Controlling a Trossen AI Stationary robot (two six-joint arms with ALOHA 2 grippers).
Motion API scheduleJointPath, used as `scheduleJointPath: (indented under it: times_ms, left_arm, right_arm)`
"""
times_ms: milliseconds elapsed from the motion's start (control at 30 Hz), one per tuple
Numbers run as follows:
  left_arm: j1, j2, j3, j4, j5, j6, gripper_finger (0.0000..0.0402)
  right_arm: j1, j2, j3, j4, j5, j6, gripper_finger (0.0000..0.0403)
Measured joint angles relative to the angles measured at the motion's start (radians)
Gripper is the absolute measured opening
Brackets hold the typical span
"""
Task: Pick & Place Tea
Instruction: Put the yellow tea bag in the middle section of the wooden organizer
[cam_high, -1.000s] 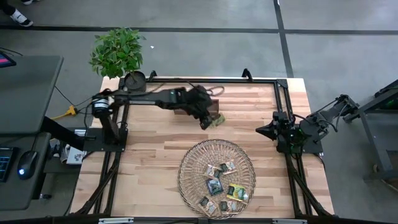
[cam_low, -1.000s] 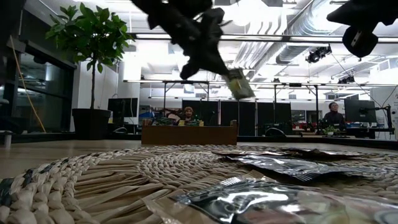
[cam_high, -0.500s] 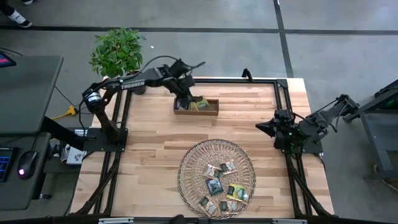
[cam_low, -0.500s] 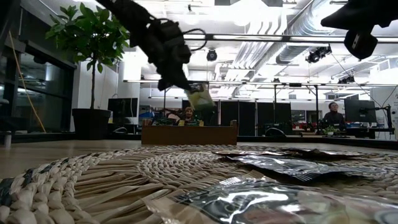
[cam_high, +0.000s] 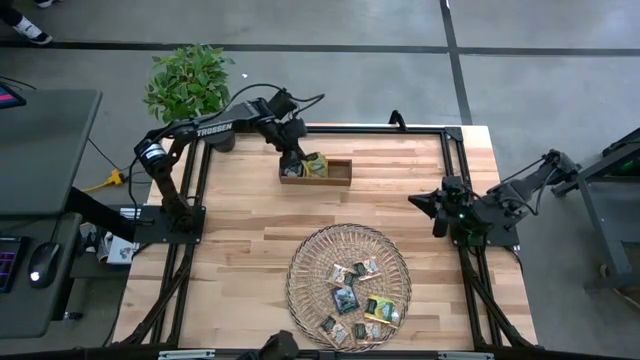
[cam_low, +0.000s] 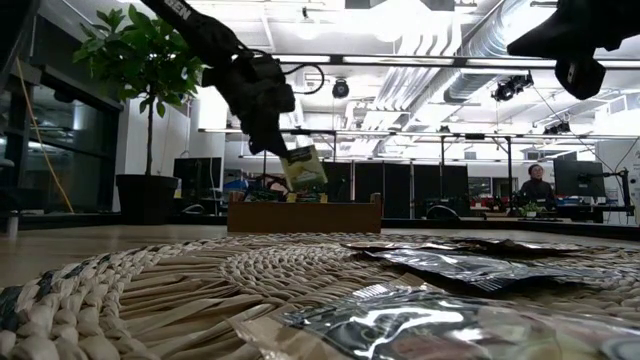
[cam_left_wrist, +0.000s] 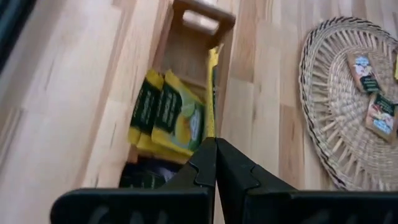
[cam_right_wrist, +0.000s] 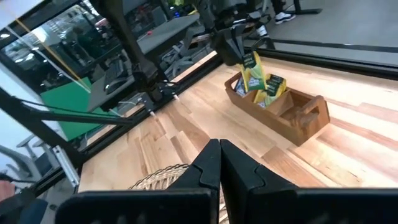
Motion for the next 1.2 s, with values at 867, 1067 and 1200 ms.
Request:
scheduleJointPath:
  times_ms: [867,1067,1200]
  left_arm:
    - [-0.032,0.075,0.001,0.041,-0.095,0.074,0.0000]
    - [-0.042,0.078,0.000,0.043,-0.144,0.087,0.0000]
    - [-0.041,0.078,0.001,0.051,-0.150,0.093,0.0002]
  right_arm:
    - [-0.093,0.088,0.000,-0.006,-0.021,0.095,0.0000]
    - [-0.126,0.088,0.000,-0.006,-0.033,0.095,0.0000]
    - [-0.145,0.088,0.000,-0.005,-0.053,0.101,0.0000]
